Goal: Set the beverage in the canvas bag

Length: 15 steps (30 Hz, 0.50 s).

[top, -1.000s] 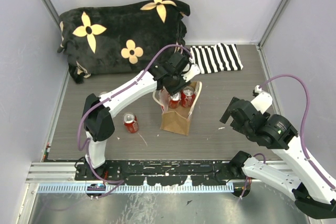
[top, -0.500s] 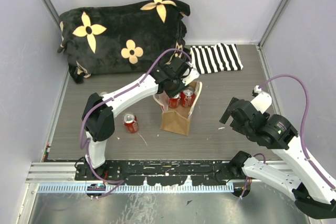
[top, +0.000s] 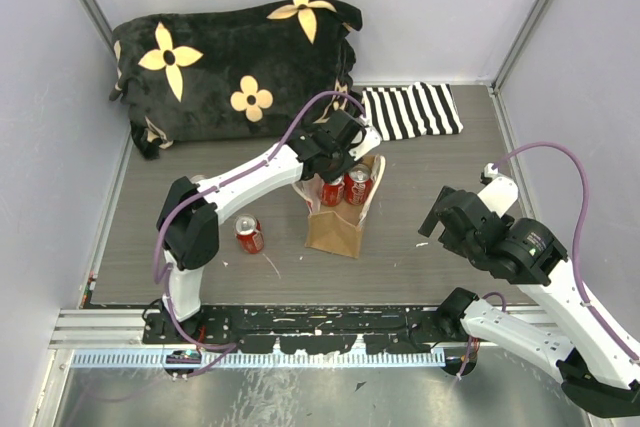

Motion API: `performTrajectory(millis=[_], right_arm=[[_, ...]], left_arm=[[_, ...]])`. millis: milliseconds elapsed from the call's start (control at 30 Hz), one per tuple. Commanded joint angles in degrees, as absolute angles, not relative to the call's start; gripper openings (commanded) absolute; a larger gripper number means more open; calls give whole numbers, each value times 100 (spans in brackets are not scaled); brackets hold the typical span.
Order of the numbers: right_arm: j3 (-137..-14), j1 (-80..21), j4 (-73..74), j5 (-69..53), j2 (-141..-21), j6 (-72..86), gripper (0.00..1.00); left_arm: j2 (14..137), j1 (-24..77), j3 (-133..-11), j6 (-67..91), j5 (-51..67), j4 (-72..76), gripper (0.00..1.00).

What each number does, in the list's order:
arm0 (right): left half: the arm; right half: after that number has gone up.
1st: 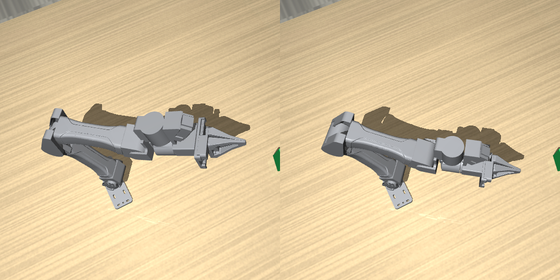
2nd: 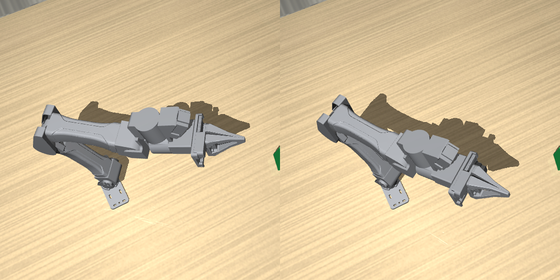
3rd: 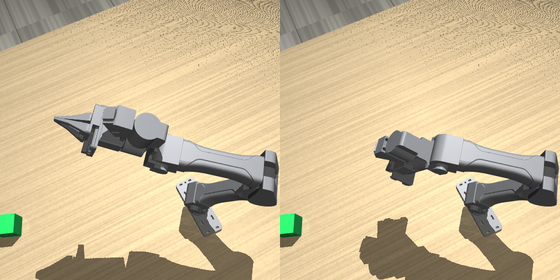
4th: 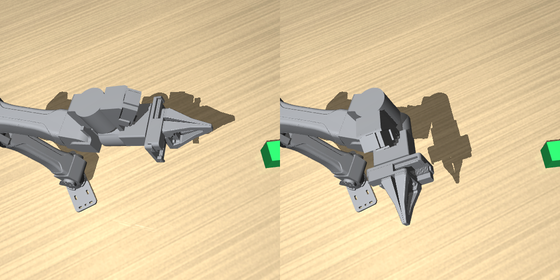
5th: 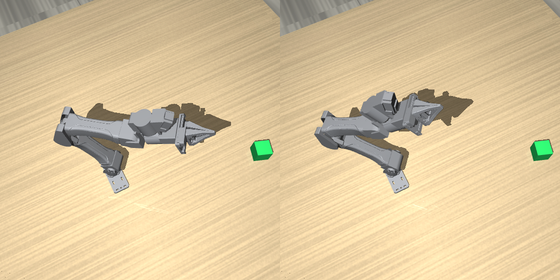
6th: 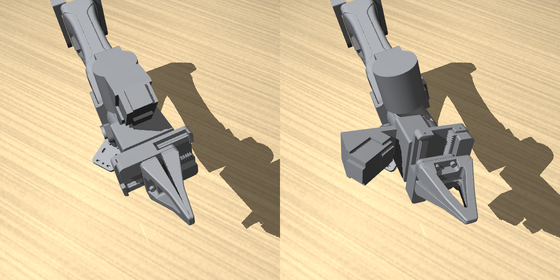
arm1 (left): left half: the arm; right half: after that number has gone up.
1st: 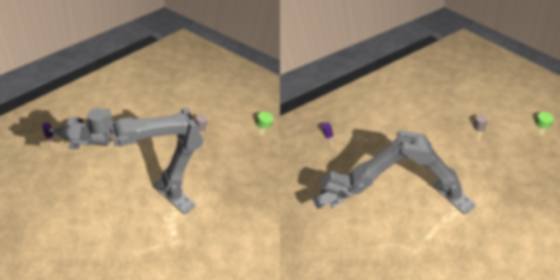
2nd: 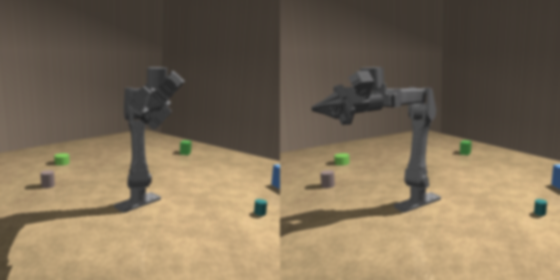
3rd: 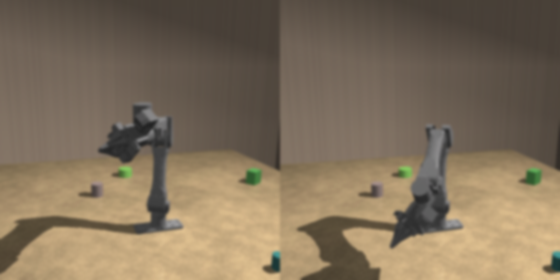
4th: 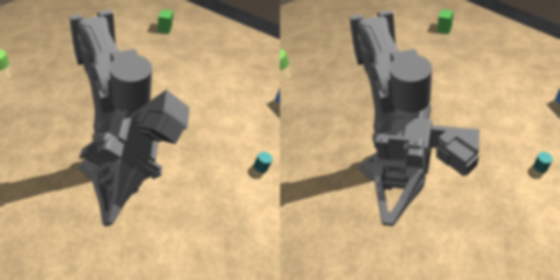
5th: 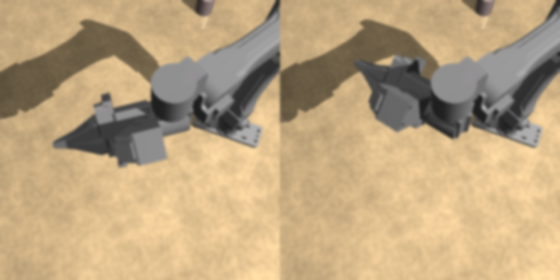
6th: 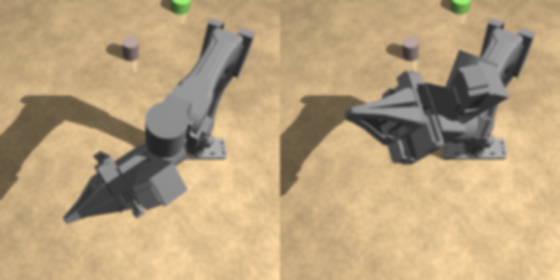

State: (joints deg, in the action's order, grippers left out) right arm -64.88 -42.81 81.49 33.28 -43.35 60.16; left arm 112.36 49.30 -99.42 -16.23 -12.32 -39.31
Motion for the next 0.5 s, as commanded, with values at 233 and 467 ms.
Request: performTrajectory(millis=[233, 467], right_arm=[[-6550, -4299, 8055, 3392, -4247, 6072, 100], [-6565, -4301, 8086, 3400, -4235, 6100, 100]], left_arm=[[11576, 4924, -9644, -1684, -1539, -3693, 46], [11448, 4922, -9710, -1648, -1564, -3701, 48]])
